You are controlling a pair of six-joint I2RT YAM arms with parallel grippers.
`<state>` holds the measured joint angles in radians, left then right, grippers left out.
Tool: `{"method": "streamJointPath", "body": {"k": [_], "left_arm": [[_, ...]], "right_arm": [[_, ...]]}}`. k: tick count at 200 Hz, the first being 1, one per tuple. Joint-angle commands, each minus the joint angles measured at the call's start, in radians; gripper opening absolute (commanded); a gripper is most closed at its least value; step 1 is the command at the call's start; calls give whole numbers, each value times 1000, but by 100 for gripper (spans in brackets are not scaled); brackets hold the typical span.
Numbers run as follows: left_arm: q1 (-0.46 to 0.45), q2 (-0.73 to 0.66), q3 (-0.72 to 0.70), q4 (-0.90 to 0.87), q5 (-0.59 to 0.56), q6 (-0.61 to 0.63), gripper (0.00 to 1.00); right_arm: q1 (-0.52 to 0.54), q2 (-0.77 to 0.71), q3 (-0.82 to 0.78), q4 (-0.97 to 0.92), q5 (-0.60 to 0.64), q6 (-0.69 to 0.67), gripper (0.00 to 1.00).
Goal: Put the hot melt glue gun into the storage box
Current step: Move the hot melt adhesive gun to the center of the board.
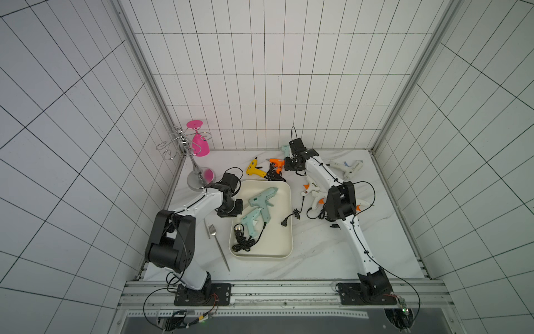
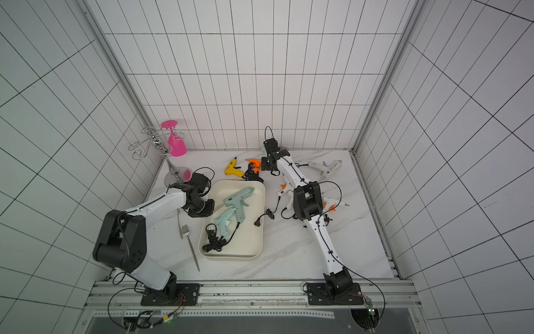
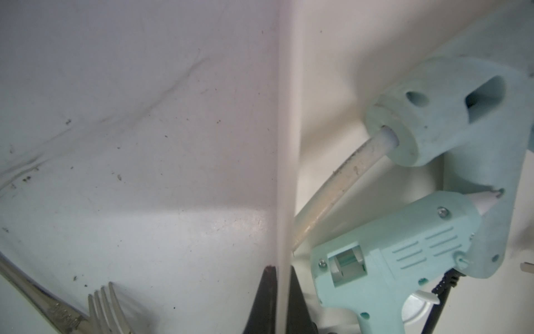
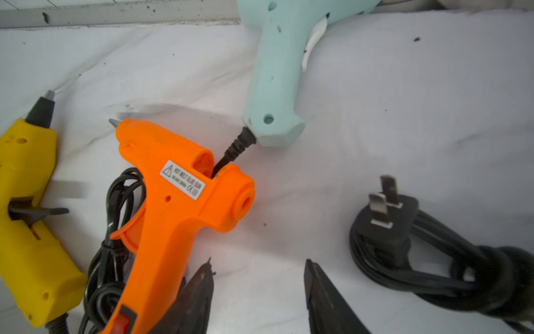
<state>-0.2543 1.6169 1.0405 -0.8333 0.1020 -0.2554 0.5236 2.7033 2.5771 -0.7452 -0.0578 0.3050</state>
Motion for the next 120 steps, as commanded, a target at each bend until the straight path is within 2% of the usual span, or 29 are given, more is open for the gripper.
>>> {"method": "streamJointPath", "body": {"k": [1, 47, 81, 120], "left_arm": [[-2, 17, 1, 26, 27, -33, 0], [-2, 12, -9, 28, 27, -28, 0], [2, 10, -20, 31, 30, -26, 0], [9, 28, -16, 34, 42, -19, 0]], "right_arm": [[30, 12, 37, 7, -105, -3, 57], [91, -28, -4, 159, -50, -28, 66], [86, 23, 15, 83, -11, -37, 72], [100, 41, 7, 17, -99, -58, 71]]}}
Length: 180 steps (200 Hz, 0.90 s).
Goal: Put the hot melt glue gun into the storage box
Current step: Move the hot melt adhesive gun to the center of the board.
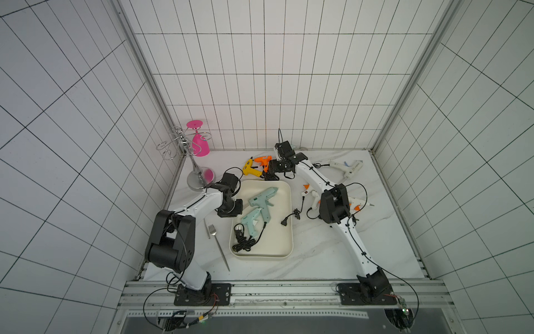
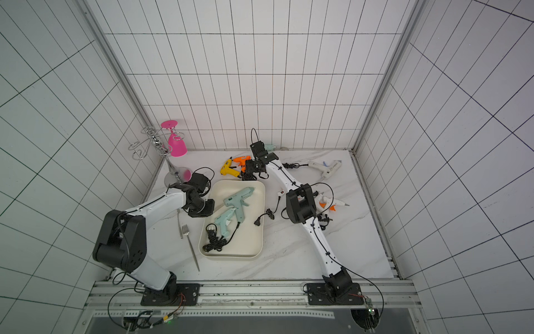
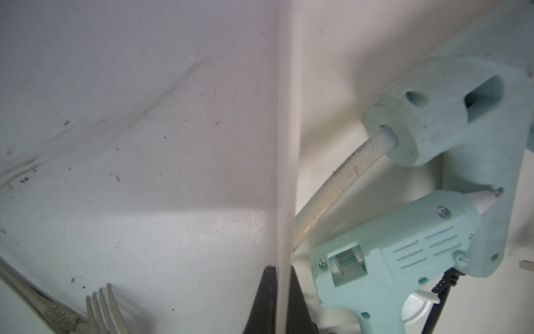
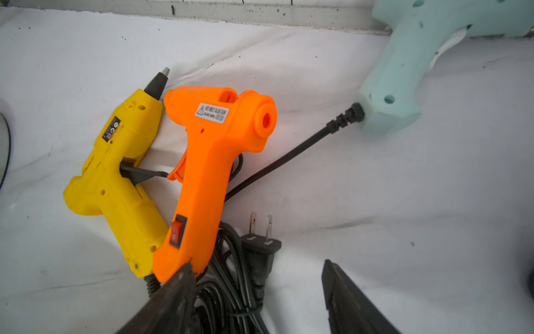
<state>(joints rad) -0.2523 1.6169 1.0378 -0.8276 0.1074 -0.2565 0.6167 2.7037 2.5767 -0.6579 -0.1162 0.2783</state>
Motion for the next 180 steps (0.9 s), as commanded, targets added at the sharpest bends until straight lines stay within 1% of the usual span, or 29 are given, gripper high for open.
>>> {"method": "streamJointPath", "body": {"k": [1, 19, 35, 46, 55, 64, 69, 79, 89, 98, 107, 121, 132, 158, 180], "left_arm": [[6, 28, -13, 28, 37, -19, 0], [7, 32, -9, 28, 41, -17, 0], [7, 35, -10, 27, 41, -13, 0], [7, 33, -10, 25, 43, -12, 0], [6, 33, -10, 25, 44, -12, 0], [7, 31, -10, 25, 45, -13, 0], [7, 29, -10, 25, 45, -13, 0], [7, 26, -9, 25, 44, -12, 0], [8, 24, -9, 25, 44, -10, 0], [8, 20, -7, 23, 40, -10, 0], [11, 13, -6, 21, 33, -9, 0], [21, -9, 1, 14, 25, -10, 0], [35, -34, 5, 8, 23, -9, 0], [74, -93, 4, -8, -4, -14, 0], [92, -113, 5, 2, -6, -15, 0]], "right_arm": [[8, 40, 8, -70, -39, -34, 71], [26, 41, 10, -138, 41, -84, 69], [26, 43, 2, -186, 67, -84, 67], [19, 48, -5, -212, 41, -76, 63], [14, 53, -11, -223, 0, -66, 58], [13, 54, -19, -225, -45, -64, 55], [12, 55, -21, -225, -65, -66, 52], [16, 56, -22, -225, -81, -67, 40], [19, 52, -24, -224, -81, -76, 34], [20, 46, -31, -221, -79, -84, 25], [19, 38, -40, -223, -55, -86, 20], [11, 16, -67, -233, -11, -90, 7], [-4, -4, -97, -243, 44, -77, 0], [-89, -91, -213, -267, 109, 0, 0], [-155, -240, -405, -225, 127, 8, 0]]}}
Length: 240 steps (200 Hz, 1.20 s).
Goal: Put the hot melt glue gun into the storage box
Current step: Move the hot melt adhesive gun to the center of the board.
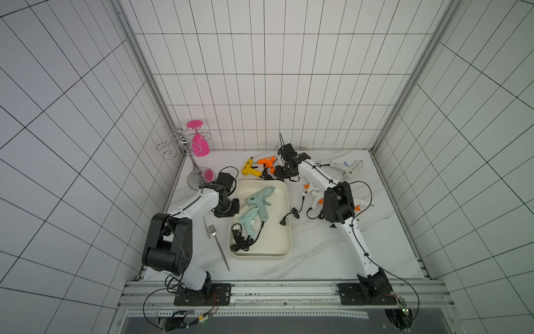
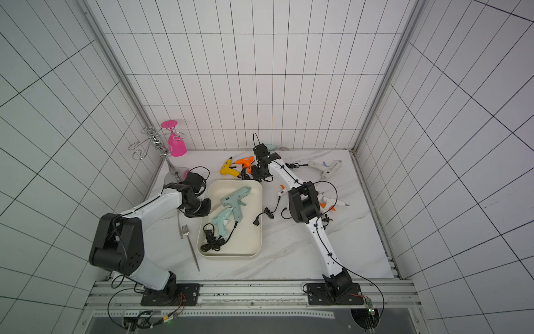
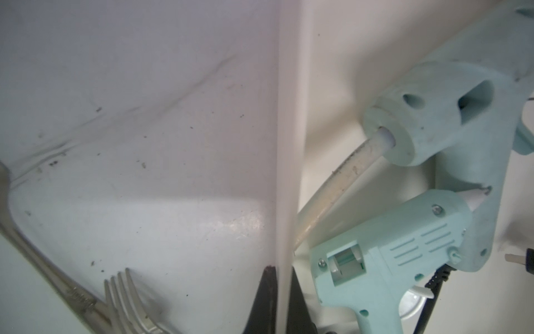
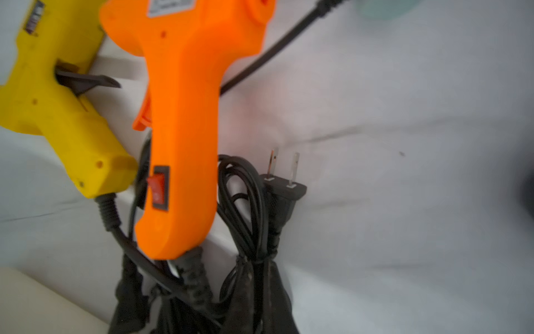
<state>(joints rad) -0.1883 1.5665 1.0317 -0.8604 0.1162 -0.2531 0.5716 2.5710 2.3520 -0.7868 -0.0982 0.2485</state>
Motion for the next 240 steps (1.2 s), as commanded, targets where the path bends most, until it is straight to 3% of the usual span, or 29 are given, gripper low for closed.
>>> {"method": "streamJointPath", "body": {"k": [1, 23, 60, 87, 106, 115, 131, 155, 184, 240], "left_arm": [[28, -62, 11, 35, -16, -19, 0], [29, -43, 27, 35, -14, -28, 0], [30, -43, 24, 49, -9, -40, 0], [29, -51, 19, 46, -7, -34, 0], [20, -58, 22, 43, -8, -21, 0], [10, -62, 25, 43, -13, -17, 0], [-3, -72, 29, 37, -28, -14, 2], [-12, -89, 30, 21, -47, -12, 7], [-35, -91, 16, 15, -65, 6, 9], [-114, -10, -15, -2, -28, -24, 4]], "right_arm": [[-112, -114, -188, -93, 111, 37, 0], [-133, -266, -389, -24, 135, 17, 0], [-144, -401, -565, -22, 144, 31, 0], [-142, -467, -645, -15, 127, 20, 0], [-139, -477, -646, -25, 49, -15, 0], [-133, -479, -637, -34, 18, -44, 7], [-120, -489, -607, -48, 38, -65, 28], [-113, -509, -539, -49, 94, -67, 43], [-80, -442, -376, -36, 80, -92, 48], [20, -51, 137, -15, 37, -119, 51]]}}
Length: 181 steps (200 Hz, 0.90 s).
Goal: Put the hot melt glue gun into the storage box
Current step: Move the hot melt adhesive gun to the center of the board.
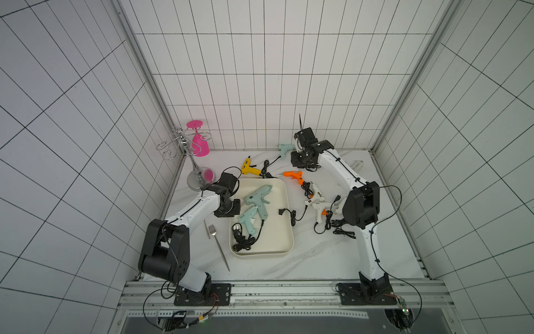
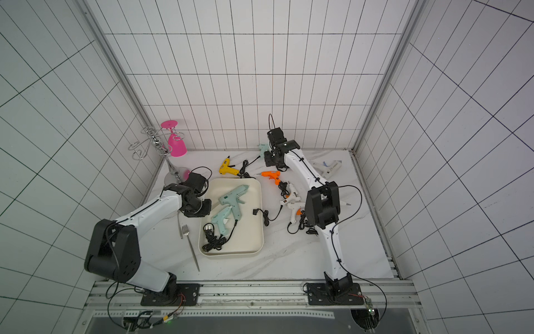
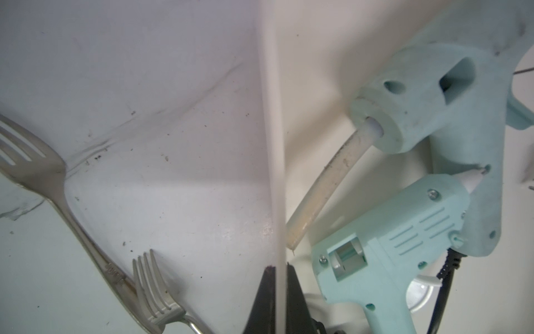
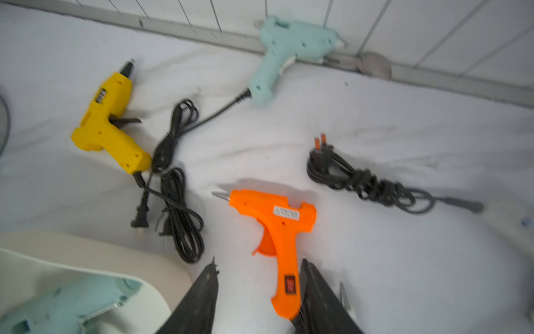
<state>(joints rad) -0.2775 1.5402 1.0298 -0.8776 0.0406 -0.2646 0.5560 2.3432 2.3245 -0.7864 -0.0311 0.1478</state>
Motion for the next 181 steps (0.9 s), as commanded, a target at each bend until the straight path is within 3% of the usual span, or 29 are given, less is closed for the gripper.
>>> {"method": "streamJointPath", "body": {"k": [1, 73, 139, 159, 181], "left_arm": [[-25, 16, -15, 15, 47, -14, 4], [-37, 11, -81, 3, 110, -72, 5], [-37, -7, -102, 14, 203, -97, 10], [-38, 17, -119, 11, 262, -105, 12], [-44, 35, -129, 4, 287, -110, 13]], "right_arm": [[36, 177, 164, -15, -30, -19, 51], [84, 387, 326, 127, -45, 66, 71], [141, 455, 375, 196, 13, 95, 78], [146, 476, 396, 172, -5, 82, 78], [158, 477, 409, 86, 81, 28, 77]]}}
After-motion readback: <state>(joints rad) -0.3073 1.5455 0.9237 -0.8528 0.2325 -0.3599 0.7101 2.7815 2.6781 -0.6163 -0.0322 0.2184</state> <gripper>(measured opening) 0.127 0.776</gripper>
